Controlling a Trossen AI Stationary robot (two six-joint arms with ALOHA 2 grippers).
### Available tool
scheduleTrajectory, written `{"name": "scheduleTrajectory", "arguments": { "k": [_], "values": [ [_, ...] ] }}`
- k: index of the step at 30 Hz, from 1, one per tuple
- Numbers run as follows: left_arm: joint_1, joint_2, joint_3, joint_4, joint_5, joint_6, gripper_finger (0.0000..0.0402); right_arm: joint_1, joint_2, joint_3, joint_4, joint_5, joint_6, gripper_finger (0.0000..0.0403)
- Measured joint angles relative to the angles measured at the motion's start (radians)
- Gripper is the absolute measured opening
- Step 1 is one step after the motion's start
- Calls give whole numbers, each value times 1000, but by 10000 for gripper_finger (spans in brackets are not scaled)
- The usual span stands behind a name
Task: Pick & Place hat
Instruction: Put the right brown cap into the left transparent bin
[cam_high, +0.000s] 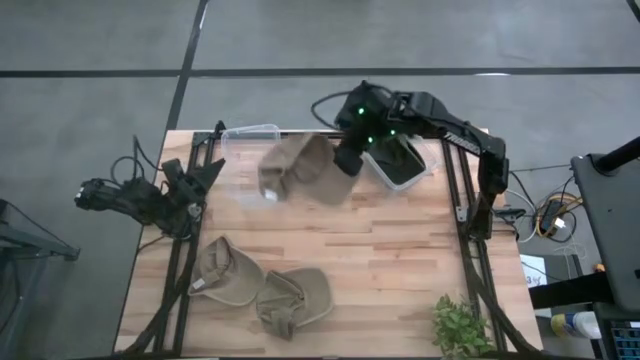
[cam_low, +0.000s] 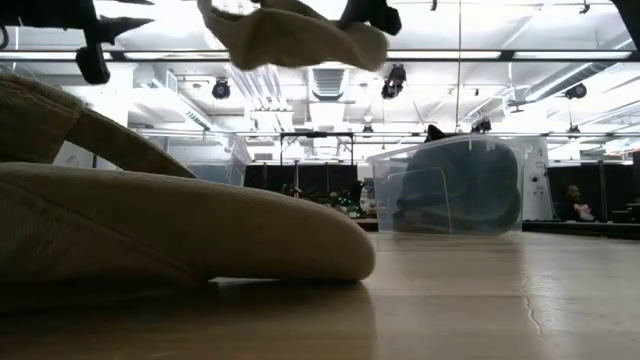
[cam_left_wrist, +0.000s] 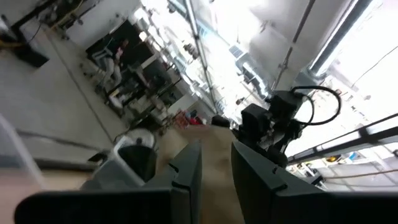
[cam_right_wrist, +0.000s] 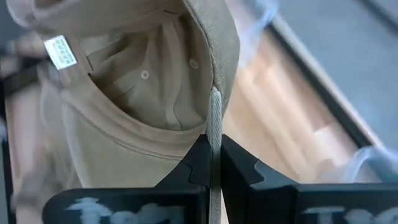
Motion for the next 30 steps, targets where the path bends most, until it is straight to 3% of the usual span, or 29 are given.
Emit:
{"name": "scheduleTrajectory", "arguments": {
  "k": [6,16,26,30],
  "values": [
    [0,0,0,157,-2,144,80,-36,-4,30,260,10,126,12],
    [0,0,0,402,-3,261,80,-48,31,-37,664,-39,275,12],
    [0,-1,0,560,-2,349,80,-47,188,-75,849,-37,563,12],
    [0,0,0,562,-17,264,80,-45,275,-72,830,46,646,13]
  ]
}}
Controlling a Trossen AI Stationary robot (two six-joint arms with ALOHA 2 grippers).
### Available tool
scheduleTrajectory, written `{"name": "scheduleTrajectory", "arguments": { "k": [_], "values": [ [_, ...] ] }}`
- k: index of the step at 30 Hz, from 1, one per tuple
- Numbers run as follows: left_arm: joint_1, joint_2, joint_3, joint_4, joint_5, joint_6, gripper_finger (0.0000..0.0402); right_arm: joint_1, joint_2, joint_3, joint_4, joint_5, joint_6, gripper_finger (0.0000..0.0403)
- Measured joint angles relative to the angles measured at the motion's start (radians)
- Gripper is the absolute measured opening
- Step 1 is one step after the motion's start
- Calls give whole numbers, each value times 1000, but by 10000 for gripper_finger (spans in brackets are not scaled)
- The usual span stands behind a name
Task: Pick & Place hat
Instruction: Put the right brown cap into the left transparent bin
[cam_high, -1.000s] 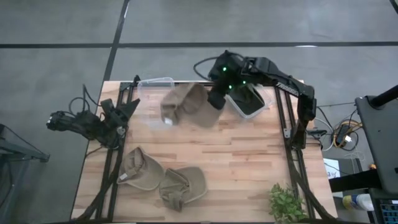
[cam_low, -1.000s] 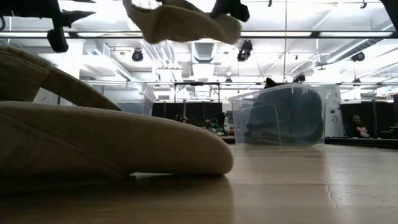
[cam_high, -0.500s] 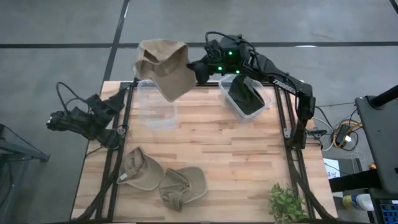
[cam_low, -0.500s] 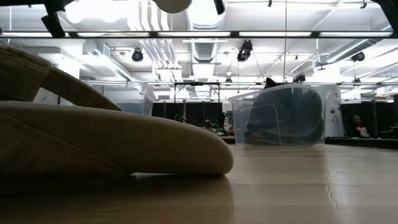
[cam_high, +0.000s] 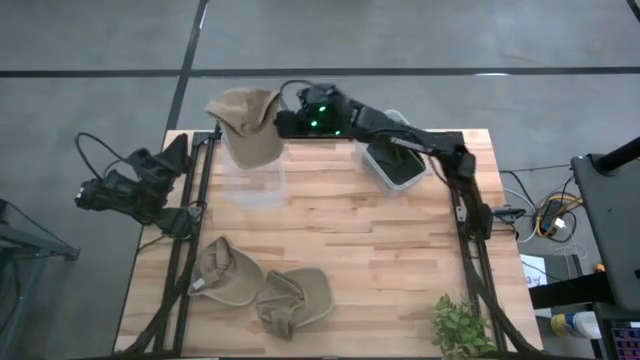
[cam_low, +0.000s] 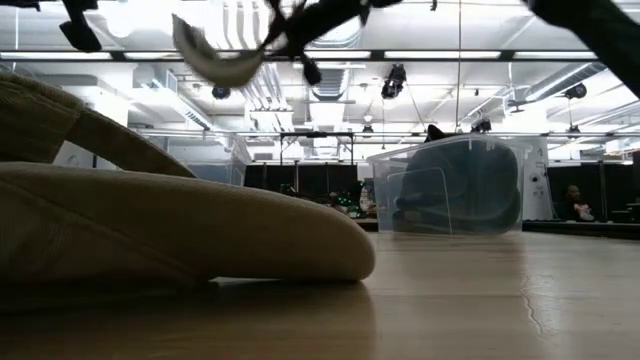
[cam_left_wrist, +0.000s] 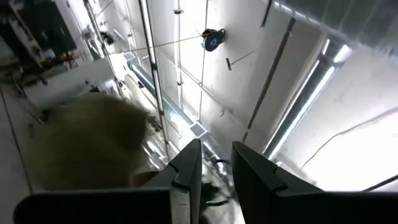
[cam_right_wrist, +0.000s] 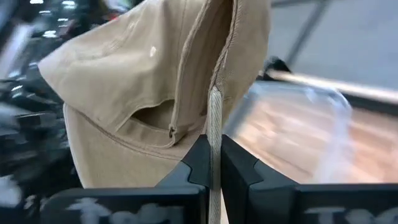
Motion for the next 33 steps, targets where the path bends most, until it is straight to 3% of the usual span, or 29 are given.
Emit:
{"name": "scheduleTrajectory", "arguments": {
  "k": [7,14,20,33],
  "values": [
    [0,0,0,0,1,-50,80,19,130,0,20,12,165,13],
    [0,0,0,3,1,-55,80,52,163,0,-2,23,170,13],
    [0,-1,0,3,1,-71,80,53,162,0,-49,98,152,13],
    [0,-1,0,2,-2,-72,80,49,162,0,-45,95,119,13]
  ]
}}
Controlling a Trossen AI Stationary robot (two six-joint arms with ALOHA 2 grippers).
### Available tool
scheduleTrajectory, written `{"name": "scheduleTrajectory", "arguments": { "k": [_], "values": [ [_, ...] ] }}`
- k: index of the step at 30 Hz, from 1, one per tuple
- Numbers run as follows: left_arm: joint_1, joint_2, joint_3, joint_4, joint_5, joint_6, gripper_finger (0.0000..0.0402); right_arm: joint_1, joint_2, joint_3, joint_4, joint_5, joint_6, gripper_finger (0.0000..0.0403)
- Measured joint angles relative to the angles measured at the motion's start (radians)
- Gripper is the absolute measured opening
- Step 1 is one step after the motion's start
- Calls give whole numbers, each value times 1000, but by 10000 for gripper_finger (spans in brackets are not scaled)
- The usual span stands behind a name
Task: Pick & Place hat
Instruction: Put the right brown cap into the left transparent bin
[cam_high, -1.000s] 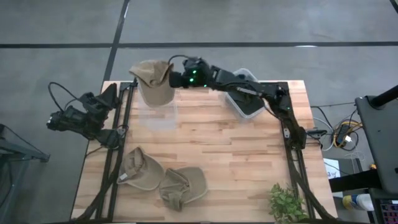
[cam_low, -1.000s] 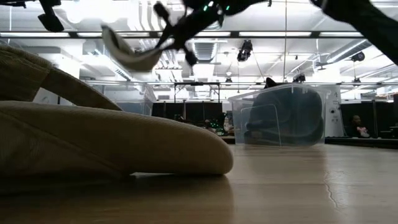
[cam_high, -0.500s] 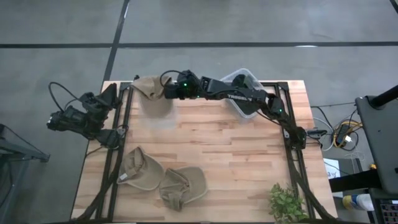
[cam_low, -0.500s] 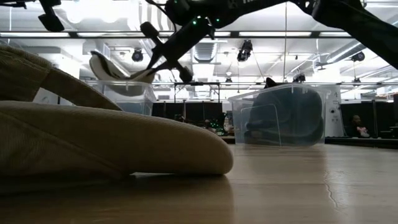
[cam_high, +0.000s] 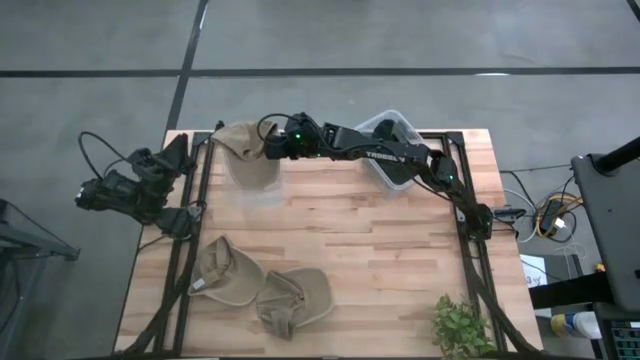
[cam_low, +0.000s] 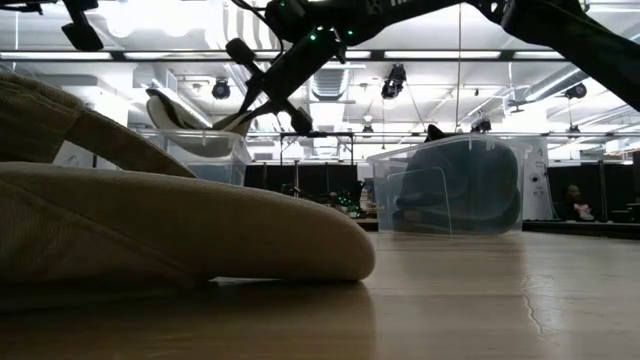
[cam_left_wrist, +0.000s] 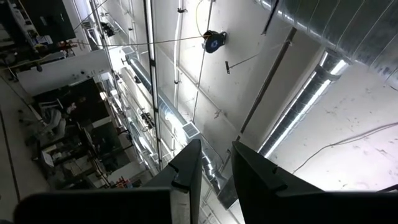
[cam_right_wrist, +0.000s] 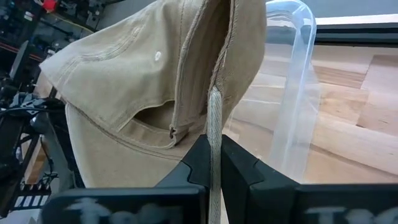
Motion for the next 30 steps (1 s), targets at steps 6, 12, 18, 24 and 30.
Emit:
{"name": "scheduleTrajectory", "arguments": {
  "k": [6,12,18,24,30],
  "values": [
    [0,0,0,0,0,-2,80,0,1,0,4,-5,11,46],
    [0,0,0,0,0,-25,80,0,1,0,4,-38,38,126],
    [0,0,0,0,0,-26,80,2,-15,15,5,-57,-101,185],
    [0,0,0,0,-1,-22,80,29,-81,42,-1,-120,-342,200],
    [0,0,0,-2,-1,-23,80,75,-129,42,-138,-216,-631,189]
  ]
}}
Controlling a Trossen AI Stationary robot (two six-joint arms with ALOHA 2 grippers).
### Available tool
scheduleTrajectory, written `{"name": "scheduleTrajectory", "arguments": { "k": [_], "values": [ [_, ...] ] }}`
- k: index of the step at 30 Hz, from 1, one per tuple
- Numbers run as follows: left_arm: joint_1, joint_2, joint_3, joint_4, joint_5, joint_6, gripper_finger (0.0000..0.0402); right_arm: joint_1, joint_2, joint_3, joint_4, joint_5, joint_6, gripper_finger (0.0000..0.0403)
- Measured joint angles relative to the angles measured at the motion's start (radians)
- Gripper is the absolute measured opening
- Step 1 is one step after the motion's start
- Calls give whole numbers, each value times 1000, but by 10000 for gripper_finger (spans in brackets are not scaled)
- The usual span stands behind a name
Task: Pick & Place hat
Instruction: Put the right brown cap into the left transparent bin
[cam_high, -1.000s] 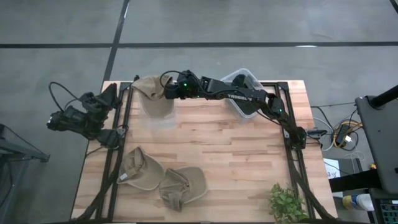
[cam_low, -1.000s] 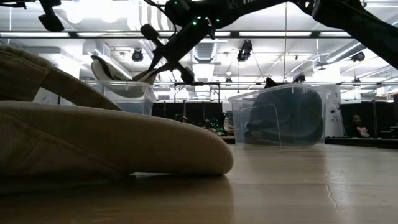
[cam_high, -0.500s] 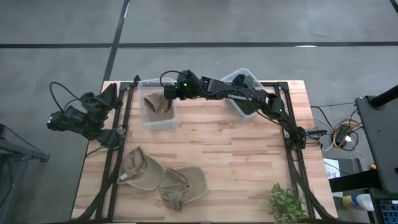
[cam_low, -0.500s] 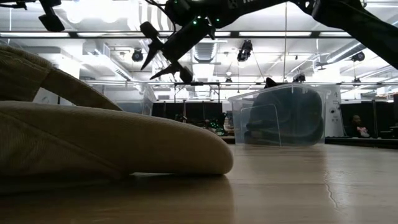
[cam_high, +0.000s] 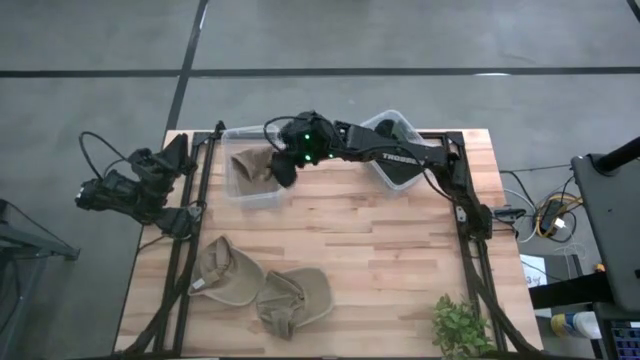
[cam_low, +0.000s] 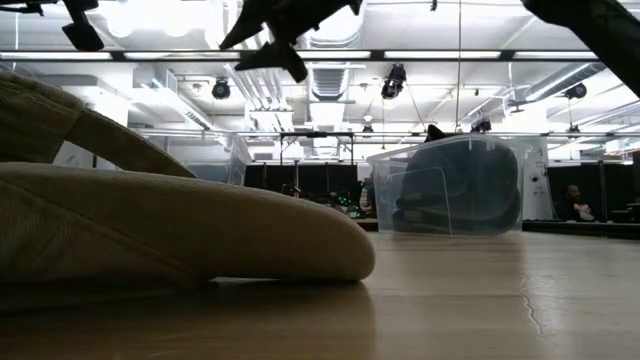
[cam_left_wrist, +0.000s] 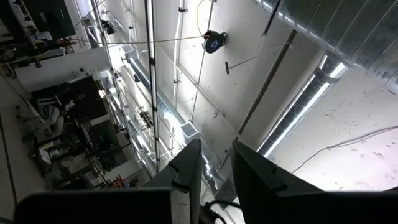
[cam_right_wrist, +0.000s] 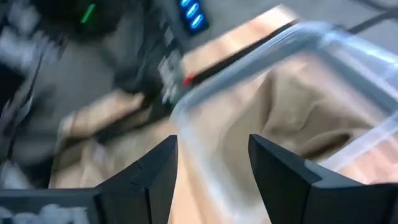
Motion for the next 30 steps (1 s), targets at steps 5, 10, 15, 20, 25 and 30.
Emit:
{"name": "scheduleTrajectory", "arguments": {
  "k": [5,10,15,20,25,30],
  "values": [
    [0,0,0,-3,-2,-59,80,35,-27,0,-143,-75,-64,176],
    [0,0,-2,-4,-7,-106,80,76,-30,-1,-249,-127,-59,166],
    [0,0,-2,-4,-6,-107,80,136,-31,-3,-320,-157,-93,156],
    [0,0,-2,-4,-6,-108,80,184,-31,-4,-412,-159,-86,148],
    [0,0,-2,-3,-3,-114,80,224,-31,-9,-486,-158,-55,150],
    [0,0,-3,-5,6,-158,80,260,-31,-28,-484,-155,-54,145]
  ]
}}
